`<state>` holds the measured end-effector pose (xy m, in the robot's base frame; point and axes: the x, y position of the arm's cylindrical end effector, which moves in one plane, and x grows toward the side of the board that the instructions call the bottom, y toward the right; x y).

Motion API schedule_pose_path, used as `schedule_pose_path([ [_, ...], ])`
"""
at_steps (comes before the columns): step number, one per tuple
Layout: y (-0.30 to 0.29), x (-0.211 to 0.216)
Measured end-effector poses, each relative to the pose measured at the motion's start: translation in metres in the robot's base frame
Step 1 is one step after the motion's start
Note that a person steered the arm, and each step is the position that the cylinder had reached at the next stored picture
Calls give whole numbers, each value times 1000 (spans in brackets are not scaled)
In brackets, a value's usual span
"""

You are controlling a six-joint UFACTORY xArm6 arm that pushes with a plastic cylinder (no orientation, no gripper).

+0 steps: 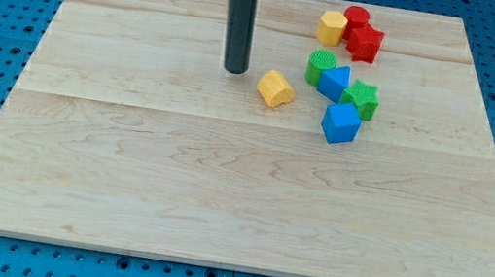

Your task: Move the yellow heart towards the center left

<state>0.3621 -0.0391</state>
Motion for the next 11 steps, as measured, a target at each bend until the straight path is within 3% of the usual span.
schedule_pose_path([
  [1, 22, 22],
  [3, -27, -21],
  [6, 70, -9],
  [9, 94, 65],
  [10, 86, 88],
  [11, 8, 66],
])
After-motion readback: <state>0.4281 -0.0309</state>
